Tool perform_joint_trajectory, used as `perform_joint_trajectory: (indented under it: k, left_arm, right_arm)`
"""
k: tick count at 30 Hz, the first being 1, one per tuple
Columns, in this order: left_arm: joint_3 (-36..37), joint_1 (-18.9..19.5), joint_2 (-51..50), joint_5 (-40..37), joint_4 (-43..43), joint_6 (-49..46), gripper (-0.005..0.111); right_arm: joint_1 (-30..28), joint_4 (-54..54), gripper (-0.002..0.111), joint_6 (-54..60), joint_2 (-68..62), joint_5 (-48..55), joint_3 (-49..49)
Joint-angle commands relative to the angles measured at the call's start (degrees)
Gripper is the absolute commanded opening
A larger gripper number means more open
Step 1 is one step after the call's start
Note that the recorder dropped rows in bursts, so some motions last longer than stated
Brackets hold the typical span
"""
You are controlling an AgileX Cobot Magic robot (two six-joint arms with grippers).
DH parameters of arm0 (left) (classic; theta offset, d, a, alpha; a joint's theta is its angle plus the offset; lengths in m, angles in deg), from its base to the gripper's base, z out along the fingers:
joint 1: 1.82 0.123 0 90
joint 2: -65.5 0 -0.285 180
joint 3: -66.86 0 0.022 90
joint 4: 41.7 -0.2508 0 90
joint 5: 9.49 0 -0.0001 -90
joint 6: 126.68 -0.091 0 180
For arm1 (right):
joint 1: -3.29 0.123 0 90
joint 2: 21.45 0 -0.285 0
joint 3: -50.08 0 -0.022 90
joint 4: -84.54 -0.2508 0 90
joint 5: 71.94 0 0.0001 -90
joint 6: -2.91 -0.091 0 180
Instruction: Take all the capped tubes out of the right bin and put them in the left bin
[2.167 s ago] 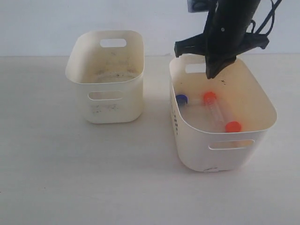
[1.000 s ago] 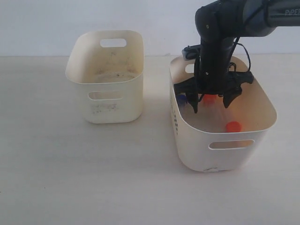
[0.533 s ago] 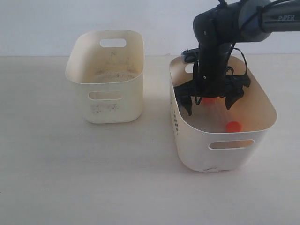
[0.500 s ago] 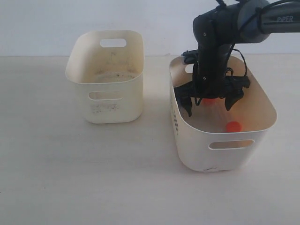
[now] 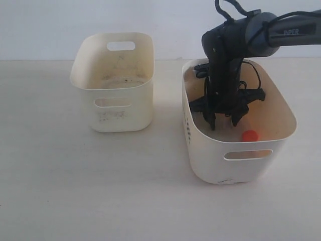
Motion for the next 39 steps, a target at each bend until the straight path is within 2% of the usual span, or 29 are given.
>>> perform_joint_trajectory:
  k: [1,7,11,18,29,36,39]
  left_arm:
    - [-0.2,0.0,-0.2,0.4,0.4,0.6,0.004]
    - [-0.2,0.0,-0.2,0.4,0.4,0.6,0.004]
    - [-0.2,0.0,-0.2,0.4,0.4,0.6,0.004]
    - [-0.2,0.0,-0.2,0.4,0.4,0.6,0.004]
    - [-0.2,0.0,-0.2,0.4,0.4,0.6,0.004]
    - [-0.2,0.0,-0.2,0.4,0.4,0.6,0.004]
    - [-0.2,0.0,-0.2,0.4,0.4,0.6,0.004]
  right_arm:
    - [-0.2,0.8,0.041,-0.2,0.1,-0.2,0.1]
    - [-0.2,0.8,0.023,-0.2,0.1,-0.2,0.1]
    - [-0.2,0.8,-0.001,-0.5,0.1,-0.6,0.1]
    - [-0.2,0.8,0.000,0.1,1.4,0.7,0.1]
    - [0.1,0.6,0.000,2.7,15.4,3.9,0.1]
    - [6.6,0.6,0.000,4.7,24.6,1.5,0.1]
    - [7.4,-0.3,0.000,4.9,28.2,0.3,0.1]
